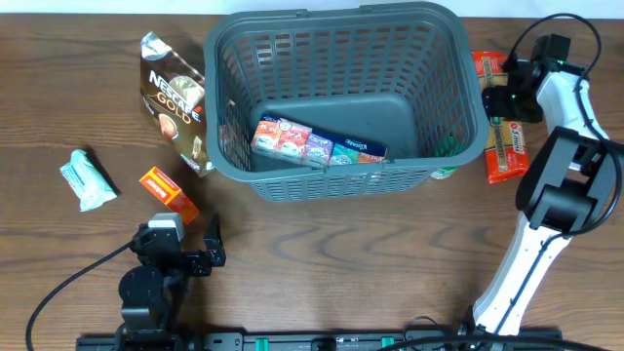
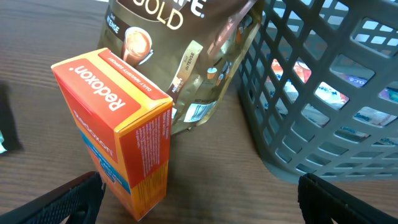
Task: Pack container
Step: 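Grasp the San Remo spaghetti packet with the right gripper and lift, then lower the spaghetti packet into the basket and open the right gripper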
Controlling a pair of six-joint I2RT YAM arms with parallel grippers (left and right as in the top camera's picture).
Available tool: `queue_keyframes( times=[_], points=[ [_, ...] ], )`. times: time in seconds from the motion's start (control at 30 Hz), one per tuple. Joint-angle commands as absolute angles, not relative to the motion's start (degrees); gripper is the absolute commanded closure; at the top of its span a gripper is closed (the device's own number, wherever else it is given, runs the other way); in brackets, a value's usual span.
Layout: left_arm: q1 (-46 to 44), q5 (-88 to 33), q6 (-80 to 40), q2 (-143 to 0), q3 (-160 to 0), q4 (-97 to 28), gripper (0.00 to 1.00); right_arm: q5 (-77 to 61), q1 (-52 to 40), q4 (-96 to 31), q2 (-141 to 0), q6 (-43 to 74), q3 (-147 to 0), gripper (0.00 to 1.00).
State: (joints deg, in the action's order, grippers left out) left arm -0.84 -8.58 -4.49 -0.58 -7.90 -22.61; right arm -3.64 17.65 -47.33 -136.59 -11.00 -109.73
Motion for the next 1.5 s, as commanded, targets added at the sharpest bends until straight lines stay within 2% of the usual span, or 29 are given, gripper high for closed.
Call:
queue_keyframes(
  times=[0.0, 0.13, 0.47, 0.63, 0.83, 1.03, 1.3, 1.47],
  points=[
    [-0.56, -8.29, -4.60, -0.27, -6.76, -22.81, 0.01, -1.72, 16.64, -47.75, -138.98, -9.65, -109.38, 0.33],
    [-0.56, -8.29, -4.60, -0.27, -6.76, -22.81, 0.02, -1.65, 16.62, -47.64, -139.00, -9.30, -109.38, 0.58],
    [-0.56, -8.29, -4.60, -0.27, -6.76, -22.81, 0.02, -1.52, 16.62, -47.68, -139.00, -8.40, -109.38, 0.98],
    [-0.56, -8.29, -4.60, -0.27, -6.76, -22.81, 0.02, -3.92, 16.69, -47.77, -138.98, -5.87, -110.06, 0.99],
    [-0.56, -8.29, -4.60, -0.27, -6.76, -22.81, 0.02, -18.04, 17.93, -51.44, -137.86, -4.43, -115.31, 0.99],
    [-0.56, -8.29, -4.60, -0.27, -6.76, -22.81, 0.02, -30.15, 20.45, -58.48, -134.26, 0.62, -126.74, 0.99],
    [-0.56, -8.29, -4.60, -0.27, -6.76, -22.81, 0.01, -24.01, 21.82, -63.77, -124.09, 1.91, -140.14, 0.99],
    [-0.56, -8.29, -4.60, -0.27, -6.76, -22.81, 0.02, -18.33, 19.94, -62.76, -114.02, 1.13, -142.08, 0.99]
  ],
)
